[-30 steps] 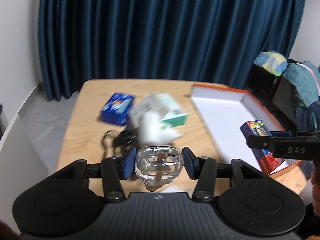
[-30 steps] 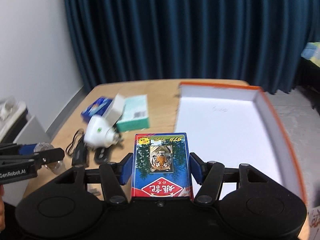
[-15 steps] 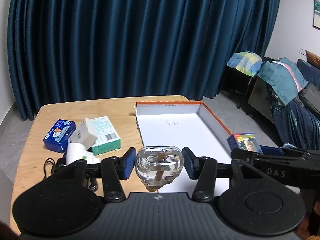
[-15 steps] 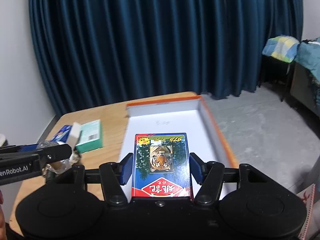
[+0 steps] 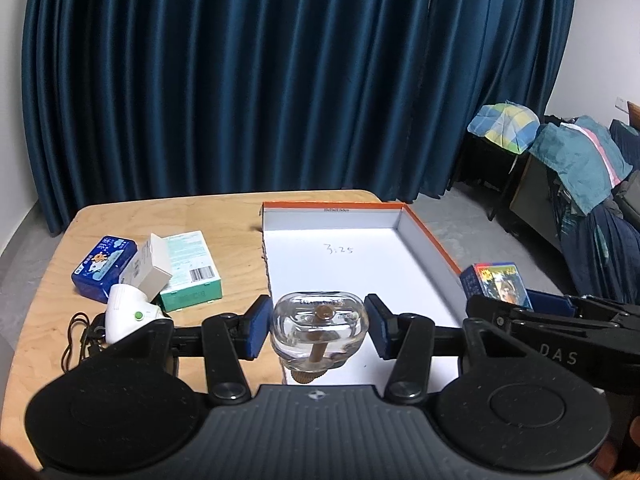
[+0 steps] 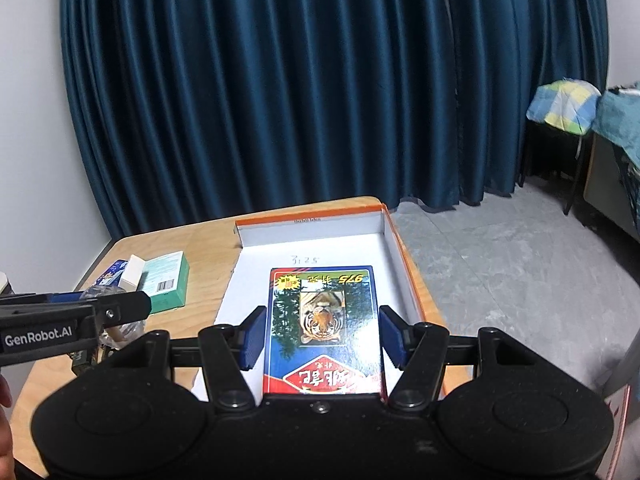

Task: Organize rigid objects
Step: 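Carry the glass bottle and tiger card box over the white tray with both tools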

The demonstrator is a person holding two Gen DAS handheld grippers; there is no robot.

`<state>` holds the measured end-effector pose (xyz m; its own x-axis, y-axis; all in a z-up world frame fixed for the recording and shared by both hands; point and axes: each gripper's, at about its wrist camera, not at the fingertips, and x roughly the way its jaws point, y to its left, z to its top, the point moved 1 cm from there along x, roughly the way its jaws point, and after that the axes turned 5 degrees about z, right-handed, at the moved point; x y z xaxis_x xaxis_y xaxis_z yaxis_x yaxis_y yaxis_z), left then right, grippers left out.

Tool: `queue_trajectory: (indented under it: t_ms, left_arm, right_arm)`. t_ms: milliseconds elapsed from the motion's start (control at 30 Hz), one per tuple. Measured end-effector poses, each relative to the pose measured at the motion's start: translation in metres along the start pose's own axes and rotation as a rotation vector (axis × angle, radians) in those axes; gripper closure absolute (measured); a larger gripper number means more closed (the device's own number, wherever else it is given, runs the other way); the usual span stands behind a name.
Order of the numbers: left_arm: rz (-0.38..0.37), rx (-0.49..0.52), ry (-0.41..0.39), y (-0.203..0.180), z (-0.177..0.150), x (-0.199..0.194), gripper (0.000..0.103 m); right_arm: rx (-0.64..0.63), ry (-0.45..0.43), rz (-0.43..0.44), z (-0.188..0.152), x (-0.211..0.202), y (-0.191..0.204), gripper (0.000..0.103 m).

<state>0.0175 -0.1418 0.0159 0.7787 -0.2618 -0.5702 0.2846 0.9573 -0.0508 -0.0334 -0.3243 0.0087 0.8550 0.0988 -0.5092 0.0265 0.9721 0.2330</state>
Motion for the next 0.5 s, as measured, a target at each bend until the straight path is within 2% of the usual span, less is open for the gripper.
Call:
queue_trajectory:
  t_ms: [333, 500]
  left_arm:
    - [0.044, 0.000, -0.014, -0.011, 0.012, 0.011, 0.052]
    - [0.051, -0.005, -0.011, -0.014, 0.016, 0.023, 0.052]
  right_arm:
    - [-0.078, -0.031, 0.058, 0.026, 0.024, 0.000, 0.033]
    - [-0.102, -0.031, 0.053, 0.035, 0.038, -0.004, 0.033]
